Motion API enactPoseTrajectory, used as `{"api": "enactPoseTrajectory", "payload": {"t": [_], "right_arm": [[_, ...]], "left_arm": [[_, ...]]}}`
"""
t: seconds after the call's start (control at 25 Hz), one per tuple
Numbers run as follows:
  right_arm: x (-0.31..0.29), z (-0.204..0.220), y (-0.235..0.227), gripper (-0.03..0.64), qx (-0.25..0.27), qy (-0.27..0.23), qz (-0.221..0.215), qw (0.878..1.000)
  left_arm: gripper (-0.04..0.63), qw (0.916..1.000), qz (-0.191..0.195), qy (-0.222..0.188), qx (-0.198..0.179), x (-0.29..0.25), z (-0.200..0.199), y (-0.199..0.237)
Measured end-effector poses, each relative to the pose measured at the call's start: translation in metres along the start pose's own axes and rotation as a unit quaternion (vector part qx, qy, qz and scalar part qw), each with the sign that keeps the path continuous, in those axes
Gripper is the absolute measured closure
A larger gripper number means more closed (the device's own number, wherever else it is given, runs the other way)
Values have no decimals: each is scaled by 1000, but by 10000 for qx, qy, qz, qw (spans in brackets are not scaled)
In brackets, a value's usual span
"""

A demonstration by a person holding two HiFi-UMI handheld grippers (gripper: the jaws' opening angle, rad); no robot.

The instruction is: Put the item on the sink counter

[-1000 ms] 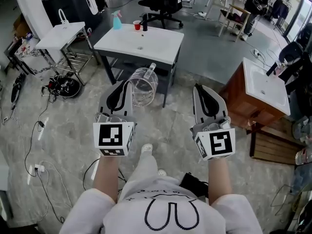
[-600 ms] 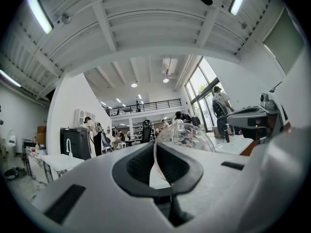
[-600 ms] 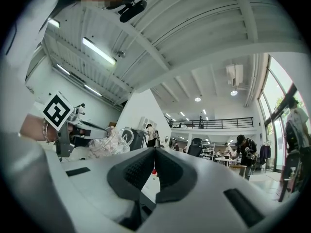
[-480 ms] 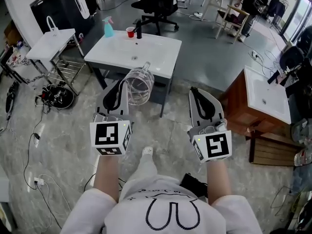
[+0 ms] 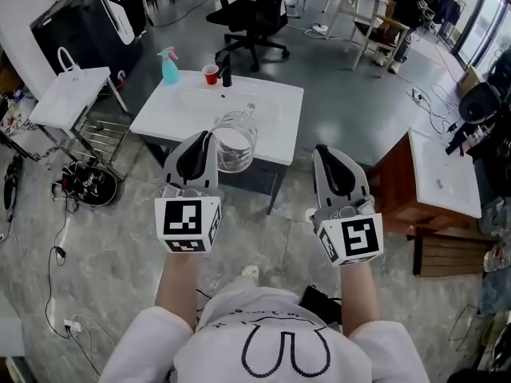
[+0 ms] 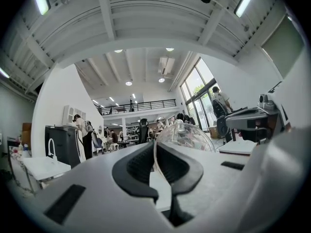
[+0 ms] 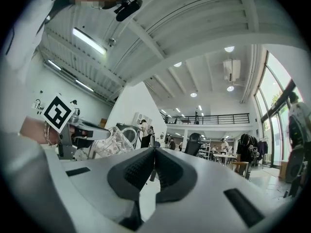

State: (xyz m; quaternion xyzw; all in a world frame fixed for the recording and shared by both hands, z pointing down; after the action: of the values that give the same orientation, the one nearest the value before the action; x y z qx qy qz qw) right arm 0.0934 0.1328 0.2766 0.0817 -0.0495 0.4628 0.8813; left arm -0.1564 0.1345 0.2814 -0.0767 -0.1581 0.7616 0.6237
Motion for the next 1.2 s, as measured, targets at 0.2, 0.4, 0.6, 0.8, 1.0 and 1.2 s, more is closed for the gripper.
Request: {"api": "enactPoseTrajectory", "payload": {"t": [0.2,0.4,0.6,0.8,1.0,1.2], "right_arm": [[-41,12,-5,589,129,131,59,9998],[-73,24,-19,589,187,250,80,9995],[-105,40,-42,589,133,334,94,9993],[-148,57,-76,589,68,347,27,9994],[-198,76,-119,589,15,418,-31,9991],[-247,89,-163,589,-44,478,-155,9987]], "left_arm": [[571,9999,96,13,-92,-40,13,20],[571,9999,127,104,1,-75,26,29],[572,9995,134,254,89,-114,43,33],[571,9991,113,400,109,-167,57,37],[571,9982,97,584,75,-233,72,40],[571,9962,98,853,139,-300,83,41]]}}
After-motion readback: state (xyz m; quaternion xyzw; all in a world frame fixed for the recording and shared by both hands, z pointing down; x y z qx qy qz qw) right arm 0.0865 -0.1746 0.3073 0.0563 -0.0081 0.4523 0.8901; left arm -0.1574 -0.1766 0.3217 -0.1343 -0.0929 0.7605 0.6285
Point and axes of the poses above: the fingertips, and each gripper's own axes: x backward along the fingers, y to its left, z out of its underside, the point moved 8 cm from there along x, backward along the fingers, and after that the axes turned 10 degrees about -x, right-handed, at the moved point
